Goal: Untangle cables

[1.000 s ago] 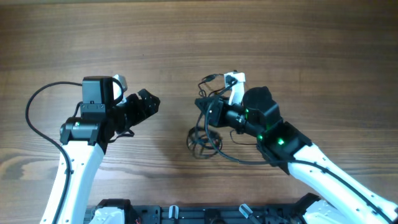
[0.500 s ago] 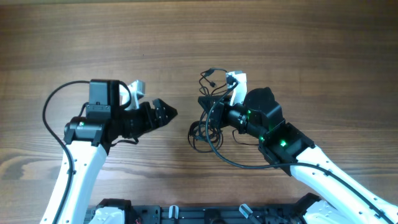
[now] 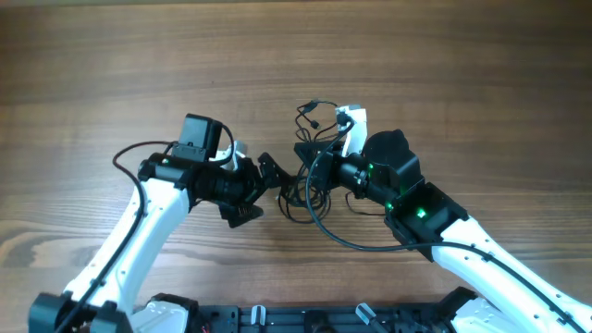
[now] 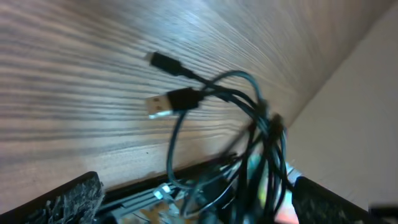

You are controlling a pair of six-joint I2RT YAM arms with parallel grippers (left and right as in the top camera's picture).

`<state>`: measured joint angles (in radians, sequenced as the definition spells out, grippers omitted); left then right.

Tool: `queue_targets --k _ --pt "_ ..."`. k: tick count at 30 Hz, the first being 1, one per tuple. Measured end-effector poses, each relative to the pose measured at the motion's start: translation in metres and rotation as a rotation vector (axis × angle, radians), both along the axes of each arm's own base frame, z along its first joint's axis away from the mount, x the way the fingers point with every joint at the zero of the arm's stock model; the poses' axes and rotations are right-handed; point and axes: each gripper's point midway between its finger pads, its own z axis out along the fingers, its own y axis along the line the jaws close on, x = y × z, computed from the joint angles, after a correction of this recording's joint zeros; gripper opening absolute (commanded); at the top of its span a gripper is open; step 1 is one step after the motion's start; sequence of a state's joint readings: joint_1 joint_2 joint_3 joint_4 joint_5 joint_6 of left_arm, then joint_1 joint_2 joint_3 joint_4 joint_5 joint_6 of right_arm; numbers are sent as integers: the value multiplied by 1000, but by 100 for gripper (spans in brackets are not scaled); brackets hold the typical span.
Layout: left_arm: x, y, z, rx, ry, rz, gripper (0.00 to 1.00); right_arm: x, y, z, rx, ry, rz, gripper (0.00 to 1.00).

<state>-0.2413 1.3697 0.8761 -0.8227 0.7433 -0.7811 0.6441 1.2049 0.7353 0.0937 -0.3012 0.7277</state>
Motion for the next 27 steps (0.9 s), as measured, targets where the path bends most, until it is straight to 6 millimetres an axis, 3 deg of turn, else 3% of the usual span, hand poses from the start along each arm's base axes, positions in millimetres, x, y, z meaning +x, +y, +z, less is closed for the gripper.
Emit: queue_targets --k 7,14,27 --pt "-6 -6 -15 34 200 129 100 0 0 0 0 0 0 5" --pt "-12 -17 -17 54 258 167 100 0 0 0 4 6 -3 5" --pt "-19 -29 -24 111 375 303 100 7 -6 -1 180 257 -173 5"
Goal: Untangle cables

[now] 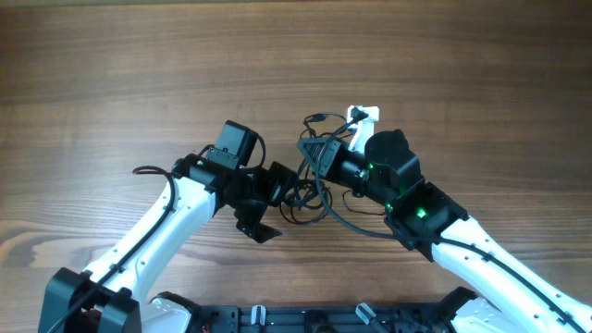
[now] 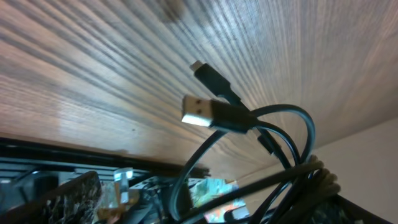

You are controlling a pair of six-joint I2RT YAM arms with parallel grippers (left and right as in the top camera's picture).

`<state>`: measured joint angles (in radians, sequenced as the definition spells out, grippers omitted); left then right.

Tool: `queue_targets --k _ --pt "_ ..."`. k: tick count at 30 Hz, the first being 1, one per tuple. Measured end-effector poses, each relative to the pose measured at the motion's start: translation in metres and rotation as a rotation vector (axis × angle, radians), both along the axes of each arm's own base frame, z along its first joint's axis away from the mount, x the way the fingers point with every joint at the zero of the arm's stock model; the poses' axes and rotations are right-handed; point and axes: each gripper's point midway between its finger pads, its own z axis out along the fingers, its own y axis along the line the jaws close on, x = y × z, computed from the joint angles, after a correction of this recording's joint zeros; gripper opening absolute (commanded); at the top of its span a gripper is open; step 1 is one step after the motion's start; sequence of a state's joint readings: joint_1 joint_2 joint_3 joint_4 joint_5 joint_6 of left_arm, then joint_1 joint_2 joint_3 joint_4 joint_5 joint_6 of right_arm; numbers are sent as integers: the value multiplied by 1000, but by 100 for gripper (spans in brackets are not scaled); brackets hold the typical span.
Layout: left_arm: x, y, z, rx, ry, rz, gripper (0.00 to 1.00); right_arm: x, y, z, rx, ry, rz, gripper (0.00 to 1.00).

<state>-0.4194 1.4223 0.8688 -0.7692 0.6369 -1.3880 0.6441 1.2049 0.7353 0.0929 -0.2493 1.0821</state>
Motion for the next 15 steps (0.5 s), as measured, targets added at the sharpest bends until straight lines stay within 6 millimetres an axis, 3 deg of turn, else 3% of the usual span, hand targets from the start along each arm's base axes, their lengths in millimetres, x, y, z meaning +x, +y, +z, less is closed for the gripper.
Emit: queue_targets --k 15 --pt "9 -4 1 2 126 216 98 5 -4 -1 230 295 -184 5"
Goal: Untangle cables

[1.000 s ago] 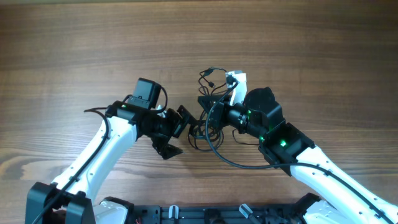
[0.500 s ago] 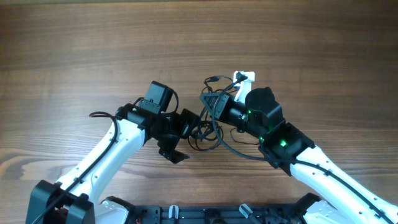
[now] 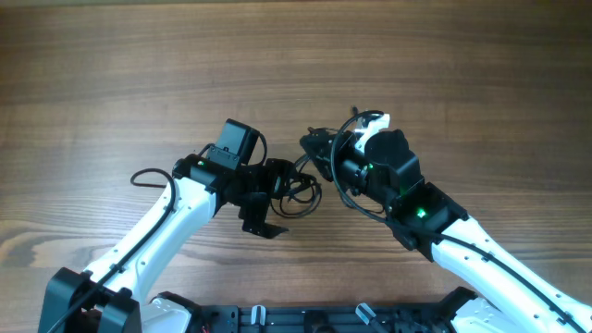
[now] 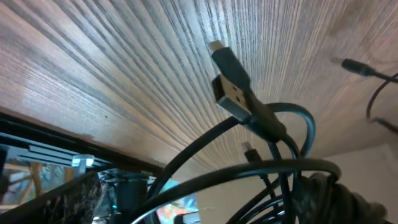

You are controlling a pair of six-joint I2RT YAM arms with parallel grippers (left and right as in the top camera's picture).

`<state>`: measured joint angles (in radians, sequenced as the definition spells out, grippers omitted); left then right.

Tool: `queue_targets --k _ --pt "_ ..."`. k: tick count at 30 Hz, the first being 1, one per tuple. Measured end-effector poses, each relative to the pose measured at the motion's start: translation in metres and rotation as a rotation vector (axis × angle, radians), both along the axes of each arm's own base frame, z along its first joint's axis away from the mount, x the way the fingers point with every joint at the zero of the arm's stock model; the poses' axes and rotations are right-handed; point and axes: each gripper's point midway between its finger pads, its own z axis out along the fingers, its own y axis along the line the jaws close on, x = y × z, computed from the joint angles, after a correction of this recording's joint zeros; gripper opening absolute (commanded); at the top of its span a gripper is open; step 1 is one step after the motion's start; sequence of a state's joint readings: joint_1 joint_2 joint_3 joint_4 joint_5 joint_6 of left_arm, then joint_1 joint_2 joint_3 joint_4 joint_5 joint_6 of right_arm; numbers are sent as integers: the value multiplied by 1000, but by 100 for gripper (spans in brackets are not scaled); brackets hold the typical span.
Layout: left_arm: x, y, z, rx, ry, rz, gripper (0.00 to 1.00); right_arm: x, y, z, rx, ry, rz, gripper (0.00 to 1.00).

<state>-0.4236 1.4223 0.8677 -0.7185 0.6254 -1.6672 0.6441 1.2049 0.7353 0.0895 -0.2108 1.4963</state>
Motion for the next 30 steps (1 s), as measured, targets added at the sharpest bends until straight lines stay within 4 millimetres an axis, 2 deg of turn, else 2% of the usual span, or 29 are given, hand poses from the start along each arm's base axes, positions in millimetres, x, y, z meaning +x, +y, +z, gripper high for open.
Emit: queue_targets --k 1,2,3,4,6,8,12,16,21,23,25,30 --pt "1 0 0 -2 3 9 91 0 0 0 6 8 -7 5" --pt "2 -1 1 -4 5 18 80 0 0 0 14 17 -12 4" --pt "3 -2 1 -7 4 26 64 0 0 0 22 26 -17 5" --pt "6 -3 2 -13 -5 31 41 0 0 0 28 33 -21 5" --pt "10 -4 3 -19 -16 43 20 0 0 0 42 50 -29 5" --pt "12 -4 3 -17 -20 47 4 0 0 0 47 56 -32 5" --pt "15 1 0 16 -47 47 4 -2 -2 -8 29 88 -36 5" --pt "21 10 -7 83 -151 -30 4 -7 -11 -28 -55 125 -42 5" --pt "36 33 -10 131 -347 -222 4 -16 -35 -64 -239 186 -79 5" --pt "41 44 -10 138 -450 -349 4 -22 -51 -81 -327 231 -114 5" --pt "39 53 -9 123 -533 -484 4 -27 -69 -95 -419 267 -159 5" --pt "1 55 2 13 -693 -842 4 -41 -116 -119 -640 333 -268 4"
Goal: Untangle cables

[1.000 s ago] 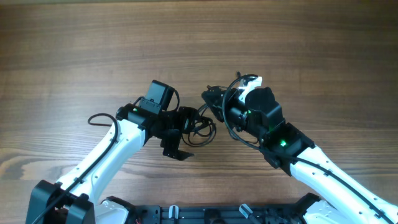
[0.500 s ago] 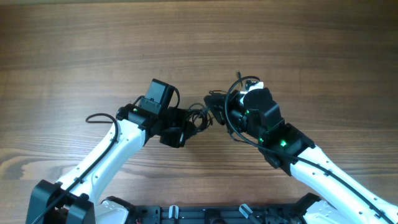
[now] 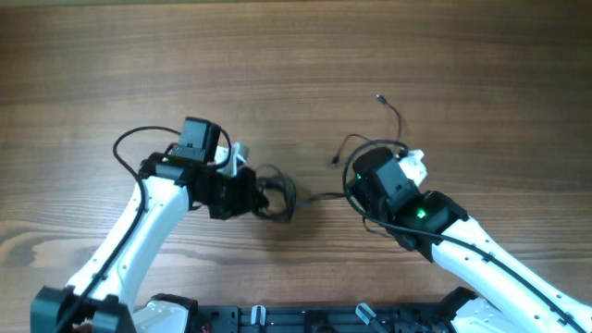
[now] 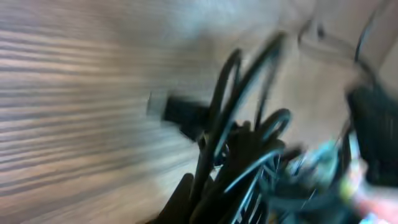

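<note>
In the overhead view a clump of black cables (image 3: 275, 194) sits at the tip of my left gripper (image 3: 255, 196), which looks shut on it. One thin strand (image 3: 319, 196) stretches right to my right gripper (image 3: 353, 185), whose fingers are hidden under its wrist. More black cable loops (image 3: 368, 146) over that wrist, and a loose plug end (image 3: 378, 96) lies further back. The left wrist view is blurred: the cable clump (image 4: 242, 143) fills the jaws, and a dark plug (image 4: 180, 113) sticks out to the left.
The wooden table (image 3: 296, 55) stretches bare behind both arms. A black rail (image 3: 305, 319) runs along the near edge between the arm bases. A white piece (image 3: 413, 163) shows on the right wrist.
The two grippers were close together over one tangle at the centre. They are now apart, left further left and right further right, with a clump at the left and loops at the right.
At first both grippers met at one tangle mid-table, the left fingers wide apart around hanging cables. The left arm then stood closer in, with USB plugs dangling before its camera. Now the arms are apart and one strand joins two separate bunches.
</note>
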You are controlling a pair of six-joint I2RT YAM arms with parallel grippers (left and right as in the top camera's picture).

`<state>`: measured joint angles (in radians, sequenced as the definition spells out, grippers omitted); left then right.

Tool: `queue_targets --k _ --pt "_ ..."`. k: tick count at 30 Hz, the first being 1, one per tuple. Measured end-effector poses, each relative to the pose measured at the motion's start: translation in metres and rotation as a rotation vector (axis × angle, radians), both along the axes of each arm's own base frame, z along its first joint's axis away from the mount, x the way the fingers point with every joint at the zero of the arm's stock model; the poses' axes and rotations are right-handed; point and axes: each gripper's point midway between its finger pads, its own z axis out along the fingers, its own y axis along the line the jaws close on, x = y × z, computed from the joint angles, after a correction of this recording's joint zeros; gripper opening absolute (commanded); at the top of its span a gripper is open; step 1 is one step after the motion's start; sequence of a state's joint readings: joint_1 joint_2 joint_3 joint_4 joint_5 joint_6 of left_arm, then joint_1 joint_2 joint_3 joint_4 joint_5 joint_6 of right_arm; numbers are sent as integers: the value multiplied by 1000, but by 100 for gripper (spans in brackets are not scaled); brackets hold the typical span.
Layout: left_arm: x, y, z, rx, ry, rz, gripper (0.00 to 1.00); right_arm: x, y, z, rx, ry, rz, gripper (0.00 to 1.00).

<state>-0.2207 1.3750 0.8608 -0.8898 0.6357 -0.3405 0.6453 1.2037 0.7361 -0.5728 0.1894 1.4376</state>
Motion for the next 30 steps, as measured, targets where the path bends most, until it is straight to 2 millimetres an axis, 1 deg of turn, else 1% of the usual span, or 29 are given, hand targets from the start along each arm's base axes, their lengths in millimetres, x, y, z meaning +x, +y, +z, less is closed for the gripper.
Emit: queue_targets --k 3,6,12,13,14,16,17,18,20,22,23,24,26,27,29,30 --pt "-11 -1 8 -21 -83 -142 4 -7 -19 -6 -84 27 -32 5" --pt "-10 -3 13 -35 -168 -218 4 -12 -36 -11 -128 62 -78 4" --pt "6 -8 23 -60 -311 -273 4 -18 -77 -18 -171 147 -213 5" --pt "9 -9 24 -62 -331 -274 4 -20 -84 -19 -178 161 -237 10" --pt "13 -9 25 -59 -342 -266 4 -20 -90 -19 -180 171 -254 11" --pt "21 -9 26 -52 -363 -240 4 -15 -93 -18 -178 161 -239 14" --pt "22 -9 27 -51 -369 -237 4 -8 -92 -16 -180 139 -197 20" --pt "33 -7 28 -37 -396 -205 4 -3 -89 -15 -183 122 -150 25" --pt "41 -5 30 -30 -423 -184 4 2 -83 -13 -198 101 -54 35" --pt "50 -6 33 -29 -459 -172 4 6 -76 -11 -203 80 36 40" --pt "53 -7 35 -32 -472 -169 4 9 -70 -10 -202 61 91 49" --pt "55 -7 36 -34 -481 -164 4 14 -62 -7 -188 33 155 67" --pt "58 -7 38 -38 -497 -161 4 22 -46 -1 -156 -20 261 90" --pt "60 -8 39 -40 -506 -162 4 25 -39 2 -143 -48 306 92" --pt "61 -9 40 -43 -516 -162 4 35 -13 17 -78 -149 457 92" --pt "62 -9 40 -43 -517 -162 4 37 -3 22 -54 -188 516 92"
